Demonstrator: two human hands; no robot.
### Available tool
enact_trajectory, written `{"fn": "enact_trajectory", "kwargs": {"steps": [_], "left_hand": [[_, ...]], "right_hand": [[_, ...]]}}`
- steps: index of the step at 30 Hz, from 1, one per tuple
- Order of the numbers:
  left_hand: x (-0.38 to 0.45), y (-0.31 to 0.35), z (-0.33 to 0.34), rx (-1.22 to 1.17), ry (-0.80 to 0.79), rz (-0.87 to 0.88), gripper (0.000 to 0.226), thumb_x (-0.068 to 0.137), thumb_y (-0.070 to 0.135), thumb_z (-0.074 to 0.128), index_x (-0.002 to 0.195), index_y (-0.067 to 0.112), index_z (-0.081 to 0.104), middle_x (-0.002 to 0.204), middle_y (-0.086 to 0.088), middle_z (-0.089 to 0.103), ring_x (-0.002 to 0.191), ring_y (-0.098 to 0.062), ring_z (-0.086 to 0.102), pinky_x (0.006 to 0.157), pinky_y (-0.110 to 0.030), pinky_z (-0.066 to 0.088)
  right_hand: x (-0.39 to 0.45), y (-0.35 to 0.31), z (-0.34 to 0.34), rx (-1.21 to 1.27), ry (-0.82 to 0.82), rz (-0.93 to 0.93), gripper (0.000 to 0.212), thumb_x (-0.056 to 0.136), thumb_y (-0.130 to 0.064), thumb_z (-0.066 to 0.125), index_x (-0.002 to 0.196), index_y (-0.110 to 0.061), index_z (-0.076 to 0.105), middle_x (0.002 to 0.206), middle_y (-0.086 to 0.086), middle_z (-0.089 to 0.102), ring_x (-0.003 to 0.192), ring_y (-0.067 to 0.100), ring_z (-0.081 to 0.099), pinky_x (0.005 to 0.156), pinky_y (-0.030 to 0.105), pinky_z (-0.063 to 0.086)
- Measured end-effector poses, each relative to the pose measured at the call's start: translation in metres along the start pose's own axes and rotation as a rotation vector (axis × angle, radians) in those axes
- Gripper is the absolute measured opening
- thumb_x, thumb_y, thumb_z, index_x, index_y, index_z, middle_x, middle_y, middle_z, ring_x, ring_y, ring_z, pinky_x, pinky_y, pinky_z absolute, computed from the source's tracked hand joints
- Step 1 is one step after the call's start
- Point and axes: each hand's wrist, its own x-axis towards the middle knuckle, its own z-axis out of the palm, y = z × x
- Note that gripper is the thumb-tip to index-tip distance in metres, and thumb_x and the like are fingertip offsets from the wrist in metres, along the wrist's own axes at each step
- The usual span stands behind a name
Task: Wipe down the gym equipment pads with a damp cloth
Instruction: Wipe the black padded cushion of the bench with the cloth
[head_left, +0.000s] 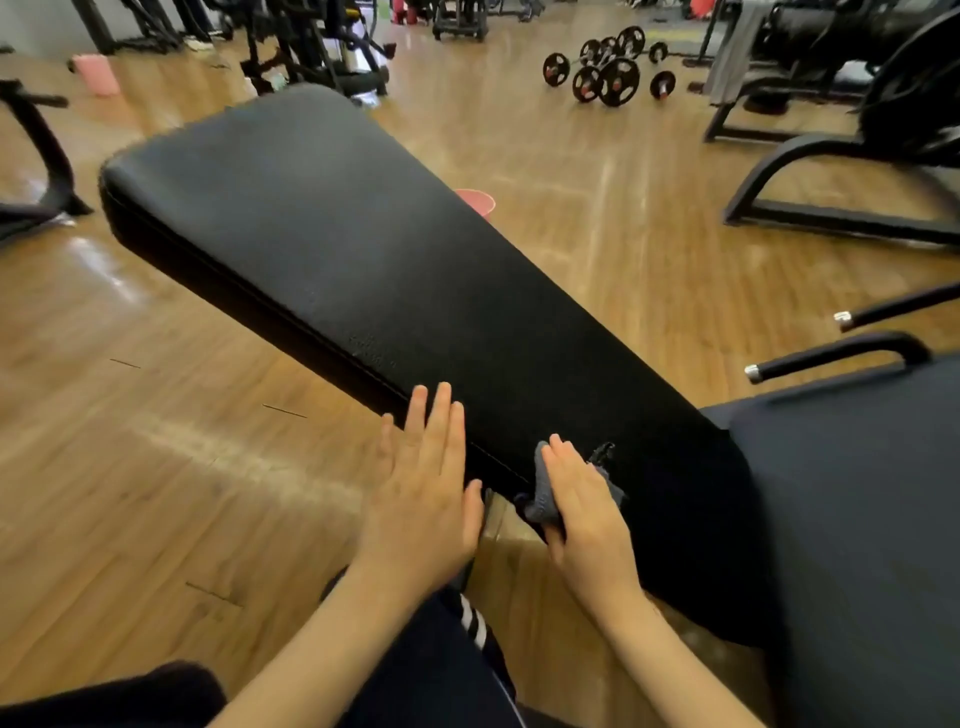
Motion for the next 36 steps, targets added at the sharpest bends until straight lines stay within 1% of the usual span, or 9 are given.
{"fn": "enact_trajectory", "kwargs": {"steps": [3,9,13,18,21,24,27,34,36], "left_hand": [[-0.004,0.022,0.01,0.024,-0.074,0.044,0.078,0.079,0.031,0.061,0.141,-0.004,0.028,0.149,-0.025,0.033,0.14,-0.039,0.02,0.111,-0.049,0.009],[-0.003,0.032,0.012,0.035,-0.105,0.004,0.073,0.079,0.03,0.054,0.139,-0.009,0.038,0.147,-0.028,0.033,0.139,-0.04,0.022,0.111,-0.05,0.016],[-0.001,0.035,0.015,0.047,-0.111,-0.024,0.084,0.074,0.028,0.071,0.139,-0.01,0.035,0.148,-0.029,0.032,0.14,-0.042,0.023,0.111,-0.05,0.018],[-0.003,0.037,0.005,0.094,-0.198,-0.009,0.083,0.075,0.026,0.071,0.141,-0.009,0.034,0.148,-0.028,0.031,0.14,-0.042,0.026,0.11,-0.05,0.015],[-0.002,0.036,-0.014,0.151,-0.251,0.045,0.079,0.091,0.033,0.051,0.15,-0.001,0.012,0.158,-0.019,0.008,0.147,-0.033,0.004,0.114,-0.044,0.0],[-0.001,0.031,-0.024,0.183,-0.293,0.067,0.075,0.097,0.034,0.037,0.151,0.006,-0.006,0.159,-0.013,-0.011,0.147,-0.027,-0.012,0.116,-0.042,-0.006],[-0.002,0.032,-0.03,0.188,-0.321,0.064,0.075,0.097,0.034,0.036,0.151,0.007,-0.009,0.159,-0.012,-0.013,0.146,-0.026,-0.014,0.116,-0.042,-0.007],[-0.004,0.021,-0.024,0.118,-0.319,0.102,0.081,0.095,0.03,0.041,0.144,0.01,-0.02,0.153,-0.009,-0.025,0.14,-0.022,-0.025,0.112,-0.042,-0.013],[-0.004,0.014,-0.018,0.103,-0.243,0.146,0.088,0.087,0.032,0.056,0.144,0.007,-0.007,0.156,-0.013,-0.008,0.141,-0.023,-0.013,0.112,-0.044,-0.005]], "right_hand": [[-0.033,0.033,-0.002,-0.027,-0.048,0.087,0.088,0.065,-0.001,0.08,0.14,-0.009,0.035,0.142,0.007,0.043,0.133,0.013,0.033,0.115,0.023,0.012],[-0.113,0.103,-0.014,0.032,-0.101,0.407,0.086,0.068,0.01,0.074,0.138,-0.015,0.031,0.14,-0.002,0.037,0.131,0.02,0.041,0.113,0.014,0.009],[-0.136,0.119,-0.022,0.157,-0.056,0.647,0.072,0.083,0.014,0.052,0.142,-0.02,0.028,0.149,-0.003,0.029,0.136,0.008,0.021,0.111,0.023,0.014],[-0.133,0.107,-0.016,0.412,0.133,0.891,0.061,0.087,0.014,0.043,0.141,-0.013,0.038,0.149,0.003,0.033,0.138,0.02,0.027,0.107,0.026,0.022],[-0.121,0.085,-0.027,0.452,0.273,1.008,0.049,0.092,0.005,0.045,0.137,-0.013,0.044,0.143,0.01,0.042,0.133,0.027,0.037,0.104,0.031,0.028],[-0.072,0.045,-0.047,0.553,0.37,0.922,0.041,0.095,-0.007,0.048,0.135,-0.016,0.048,0.135,0.009,0.051,0.127,0.023,0.044,0.099,0.027,0.033],[-0.001,0.004,-0.054,0.686,0.282,0.65,0.043,0.093,-0.011,0.052,0.136,-0.018,0.046,0.136,0.001,0.049,0.127,0.013,0.042,0.094,0.012,0.03],[0.057,-0.034,-0.018,0.444,-0.027,0.313,0.05,0.093,-0.013,0.049,0.141,-0.021,0.037,0.146,-0.003,0.038,0.136,0.013,0.03,0.107,0.029,0.029],[0.041,-0.028,-0.015,0.414,-0.045,0.26,0.052,0.094,-0.013,0.048,0.143,-0.024,0.033,0.148,-0.006,0.034,0.137,0.009,0.025,0.107,0.025,0.024]]}}
